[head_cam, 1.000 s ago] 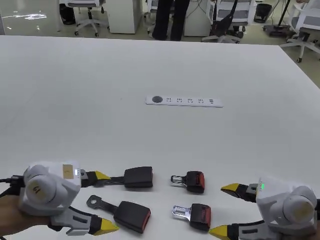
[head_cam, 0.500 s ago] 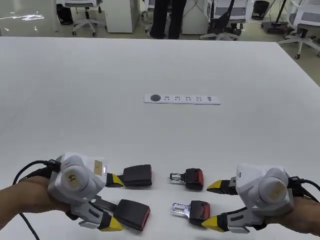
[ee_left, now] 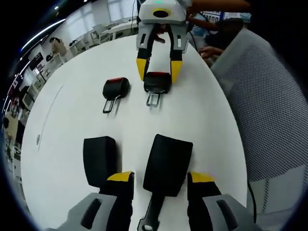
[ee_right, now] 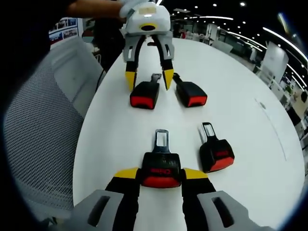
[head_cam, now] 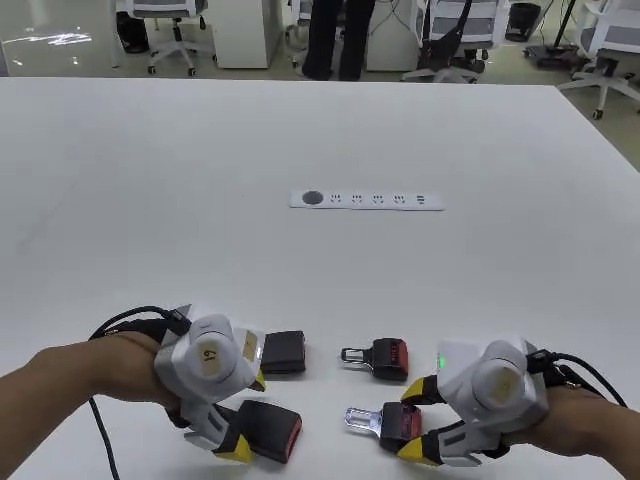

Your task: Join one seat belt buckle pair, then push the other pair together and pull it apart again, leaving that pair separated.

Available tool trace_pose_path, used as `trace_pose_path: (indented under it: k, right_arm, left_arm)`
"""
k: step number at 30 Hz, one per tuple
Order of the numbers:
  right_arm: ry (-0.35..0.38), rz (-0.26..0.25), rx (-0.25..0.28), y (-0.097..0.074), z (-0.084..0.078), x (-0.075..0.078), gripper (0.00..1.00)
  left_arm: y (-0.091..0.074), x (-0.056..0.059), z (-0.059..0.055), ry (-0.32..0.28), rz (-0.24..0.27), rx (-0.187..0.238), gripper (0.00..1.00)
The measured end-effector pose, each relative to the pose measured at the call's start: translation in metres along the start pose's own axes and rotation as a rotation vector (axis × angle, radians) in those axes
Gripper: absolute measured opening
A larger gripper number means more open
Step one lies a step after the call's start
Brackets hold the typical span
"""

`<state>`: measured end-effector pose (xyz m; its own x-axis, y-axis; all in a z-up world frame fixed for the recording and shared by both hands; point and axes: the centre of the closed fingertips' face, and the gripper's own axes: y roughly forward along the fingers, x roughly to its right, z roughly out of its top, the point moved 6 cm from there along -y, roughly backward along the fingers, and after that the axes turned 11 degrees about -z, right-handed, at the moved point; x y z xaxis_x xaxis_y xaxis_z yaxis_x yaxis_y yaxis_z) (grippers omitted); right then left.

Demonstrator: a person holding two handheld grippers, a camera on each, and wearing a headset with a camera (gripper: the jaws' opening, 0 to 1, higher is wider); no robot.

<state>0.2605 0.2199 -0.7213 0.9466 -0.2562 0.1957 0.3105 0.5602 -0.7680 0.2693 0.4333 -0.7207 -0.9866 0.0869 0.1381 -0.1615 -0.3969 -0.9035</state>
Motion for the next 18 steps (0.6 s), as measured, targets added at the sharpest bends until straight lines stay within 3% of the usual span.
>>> trace_pose_path:
  k: [5, 18]
  right_arm:
    - [-0.019, 0.002, 0.003, 0.0014, 0.0002, 0.0005, 0.31]
    - [-0.062, 0.031, 0.016, 0.0082, 0.0071, -0.0031, 0.3]
  left_arm:
    - [0.0065, 0.0012, -0.0033, -0.038, -0.028, 0.01, 0.35]
    - [0.0056, 0.0009, -0.0032, -0.084, -0.028, 0.025, 0.34]
